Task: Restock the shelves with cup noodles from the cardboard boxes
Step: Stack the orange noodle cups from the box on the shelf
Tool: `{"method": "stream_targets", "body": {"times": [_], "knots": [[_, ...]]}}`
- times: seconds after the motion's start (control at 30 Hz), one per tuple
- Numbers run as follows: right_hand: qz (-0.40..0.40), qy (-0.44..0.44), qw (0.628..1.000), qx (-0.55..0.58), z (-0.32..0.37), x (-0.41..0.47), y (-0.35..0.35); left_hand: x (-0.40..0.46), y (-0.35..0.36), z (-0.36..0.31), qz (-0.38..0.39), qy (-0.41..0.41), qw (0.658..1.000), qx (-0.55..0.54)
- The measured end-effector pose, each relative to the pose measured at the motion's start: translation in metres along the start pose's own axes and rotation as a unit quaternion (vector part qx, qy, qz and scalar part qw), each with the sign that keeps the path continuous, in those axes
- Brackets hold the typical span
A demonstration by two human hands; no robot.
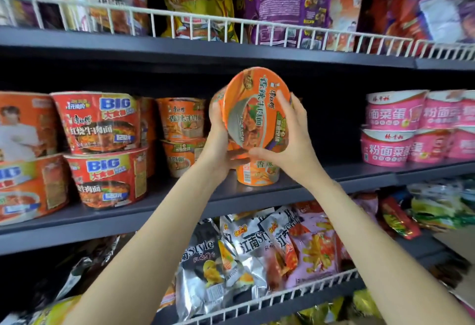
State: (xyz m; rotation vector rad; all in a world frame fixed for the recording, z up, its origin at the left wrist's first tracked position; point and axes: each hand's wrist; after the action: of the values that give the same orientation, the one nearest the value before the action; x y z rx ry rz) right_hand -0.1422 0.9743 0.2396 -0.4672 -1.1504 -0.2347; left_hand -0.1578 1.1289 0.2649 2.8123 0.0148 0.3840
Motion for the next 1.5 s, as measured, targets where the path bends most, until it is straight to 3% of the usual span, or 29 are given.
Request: {"method": "stream_targets", "body": {"times": [0.07, 0.13, 0.23, 0.4, 0.6, 0.73, 0.83, 1.0, 1.1, 1.23, 1.37, 1.5], "knots": [[-0.034, 0.002, 0.999, -0.004, -0.003, 0.015, -0.010, 0.014, 0.009, -0.007, -0.088, 0.056, 0.988, 0.114], [-0.038, 0.019, 0.999, 0.008, -0.008, 0.028, -0.015, 0.028, 0.012, -0.015, -0.130, 0.152, 0.967, 0.156], [-0.065, 0.074, 0.994, 0.049, -0.017, 0.044, -0.009, 0.064, 0.007, -0.011, -0.100, 0.193, 0.960, 0.177], [-0.118, 0.086, 0.989, -0.015, -0.027, 0.069, 0.006, 0.083, -0.004, 0.008, -0.037, 0.135, 0.975, 0.172], [-0.015, 0.187, 0.981, -0.046, -0.057, 0.070, 0.014, 0.085, -0.007, 0.036, -0.015, 0.147, 0.960, 0.239], [-0.055, 0.155, 0.985, -0.057, -0.044, 0.045, 0.005, 0.075, -0.011, 0.052, -0.065, 0.230, 0.920, 0.310], [-0.093, 0.117, 0.984, -0.094, -0.031, 0.006, -0.006, 0.043, -0.018, 0.070, -0.112, 0.335, 0.887, 0.296], [-0.132, 0.119, 0.978, -0.112, -0.027, -0.086, -0.028, -0.035, -0.050, 0.121, -0.024, 0.440, 0.848, 0.296], [-0.060, 0.143, 0.978, -0.137, -0.033, -0.154, -0.038, -0.068, -0.079, 0.163, 0.024, 0.409, 0.843, 0.348], [0.095, 0.212, 0.960, -0.157, -0.055, -0.252, -0.039, -0.104, -0.110, 0.226, 0.098, 0.279, 0.842, 0.452], [0.248, 0.308, 0.905, -0.159, -0.077, -0.331, -0.029, -0.118, -0.130, 0.291, 0.151, 0.141, 0.800, 0.563], [0.399, 0.308, 0.847, -0.170, -0.091, -0.370, -0.009, -0.124, -0.136, 0.335, 0.137, 0.069, 0.789, 0.595]]}}
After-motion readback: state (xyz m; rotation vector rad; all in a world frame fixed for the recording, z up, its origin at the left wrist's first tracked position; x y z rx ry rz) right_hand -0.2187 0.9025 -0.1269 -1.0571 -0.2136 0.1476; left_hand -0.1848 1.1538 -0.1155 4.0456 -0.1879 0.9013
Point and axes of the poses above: each hand's wrist, its own x-axis towards the middle knuckle, its own y-axis out of the palm, z = x × y, and after that the axes turned 7 degrees about -z, right-handed
